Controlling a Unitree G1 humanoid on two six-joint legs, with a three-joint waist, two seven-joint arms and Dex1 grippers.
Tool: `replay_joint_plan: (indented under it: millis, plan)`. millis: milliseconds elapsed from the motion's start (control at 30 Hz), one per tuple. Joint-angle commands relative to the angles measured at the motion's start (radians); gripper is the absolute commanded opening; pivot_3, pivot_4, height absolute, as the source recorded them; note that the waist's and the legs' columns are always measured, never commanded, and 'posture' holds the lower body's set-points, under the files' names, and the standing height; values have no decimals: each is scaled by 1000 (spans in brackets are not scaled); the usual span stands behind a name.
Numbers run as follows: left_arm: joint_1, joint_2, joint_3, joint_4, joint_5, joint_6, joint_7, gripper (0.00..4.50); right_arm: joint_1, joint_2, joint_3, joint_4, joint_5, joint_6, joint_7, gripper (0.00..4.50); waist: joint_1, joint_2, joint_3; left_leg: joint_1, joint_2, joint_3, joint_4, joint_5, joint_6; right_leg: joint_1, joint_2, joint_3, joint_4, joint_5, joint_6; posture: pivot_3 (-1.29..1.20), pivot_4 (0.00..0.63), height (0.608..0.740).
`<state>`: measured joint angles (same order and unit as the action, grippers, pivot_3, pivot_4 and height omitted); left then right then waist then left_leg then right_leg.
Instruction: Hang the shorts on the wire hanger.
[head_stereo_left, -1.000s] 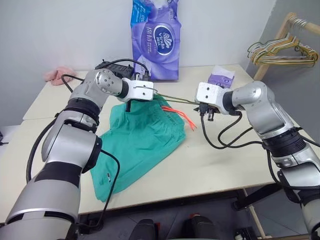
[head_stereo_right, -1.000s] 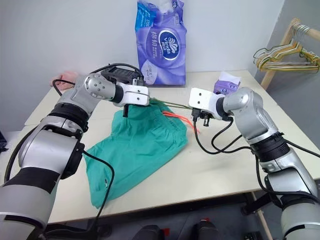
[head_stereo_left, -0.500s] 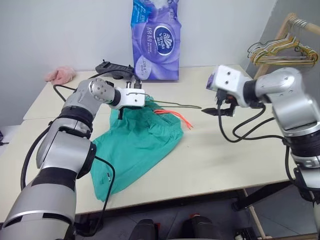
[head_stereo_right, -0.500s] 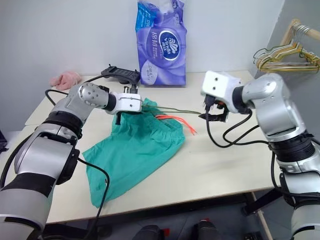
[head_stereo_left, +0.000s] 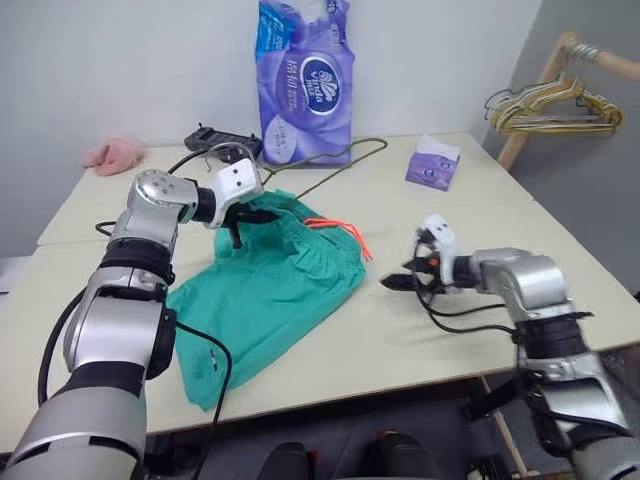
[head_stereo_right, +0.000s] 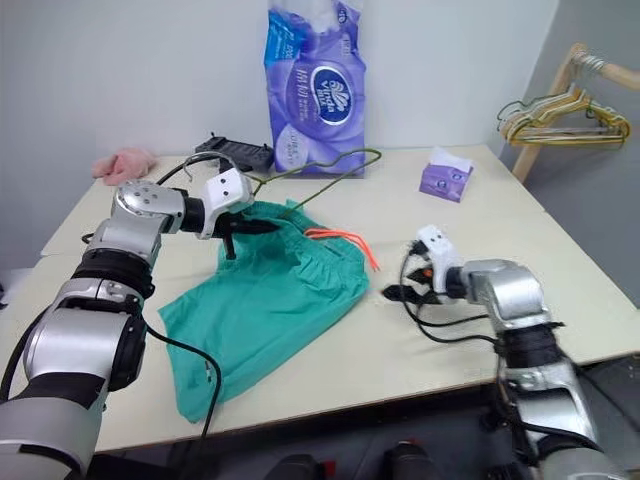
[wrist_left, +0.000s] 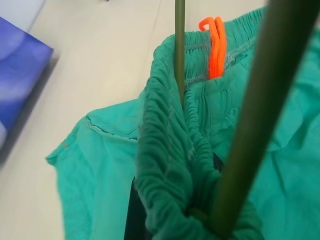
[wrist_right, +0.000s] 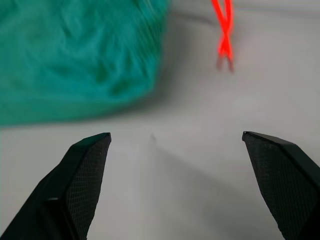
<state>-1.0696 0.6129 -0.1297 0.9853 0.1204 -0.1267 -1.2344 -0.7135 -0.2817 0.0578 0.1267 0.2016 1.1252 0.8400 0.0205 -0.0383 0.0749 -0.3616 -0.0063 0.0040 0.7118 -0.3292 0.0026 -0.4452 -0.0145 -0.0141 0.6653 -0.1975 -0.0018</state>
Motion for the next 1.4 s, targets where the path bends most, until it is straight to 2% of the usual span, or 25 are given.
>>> replay_joint_plan:
  millis: [33, 133, 267, 533, 667, 833, 1100, 1200, 1400]
  plan:
    - [13, 17, 24, -112, -37, 51, -2, 0, -70, 62, -24, 50, 37, -25, -67, 4483, 1, 0, 0, -1, 0, -1, 0, 0, 0, 0, 0, 0, 0, 0, 0, 113, 19, 740]
    - [36, 24, 24, -162, -44, 86, 3, 0, -94, 96, -26, 93, 51, -46, -100, 4483, 5, 0, -1, -1, -2, 0, 0, 0, 0, 0, -1, 0, -1, 0, 0, 113, 19, 740]
    - [61, 38, 25, -214, -49, 116, 9, 0, -105, 121, 15, 223, 4, -162, -155, 4483, 8, 0, -2, -1, -4, 0, 0, 0, 0, 1, -3, 0, -1, 0, 1, 133, 19, 740]
    - [91, 67, 28, -277, -62, 153, 9, 0, -136, 69, 25, 341, -20, -252, -179, 4483, 6, 0, -2, -1, -3, 0, 0, 0, 0, 0, -3, 0, -1, 0, 1, 160, 16, 740]
    - [93, 72, 27, -285, -67, 160, 8, 0, -180, 95, -3, 430, -8, -306, -205, 4483, 6, 0, -2, -1, -2, 0, 0, 0, 0, 0, -3, 0, -1, 0, 1, 162, 15, 740]
    - [86, 71, 25, -283, -66, 161, 7, 0, -220, 141, -30, 474, 25, -295, -195, 4483, 6, 0, -2, -1, -2, 0, 0, 0, 0, 0, -3, 0, -1, 0, 1, 164, 14, 740]
    - [81, 70, 21, -272, -61, 151, 8, 0, -235, 152, 6, 541, 1, -359, -174, 4483, 7, 0, -2, -1, -2, 0, 0, 0, 0, 0, -4, 0, -1, 0, 1, 164, 16, 740]
    - [80, 70, 20, -268, -58, 147, 11, 0, -224, 142, 17, 544, -2, -367, -154, 3902, 6, 0, -2, -1, -2, 0, 0, 0, 0, 0, -4, 0, -1, 0, 1, 164, 16, 740]
    - [81, 75, 19, -261, -52, 138, 18, 0, -217, 124, 21, 523, -1, -366, -138, 1848, 6, 0, -2, -1, -2, 0, 0, 0, 0, 0, -4, 0, -1, 0, 1, 169, 14, 740]
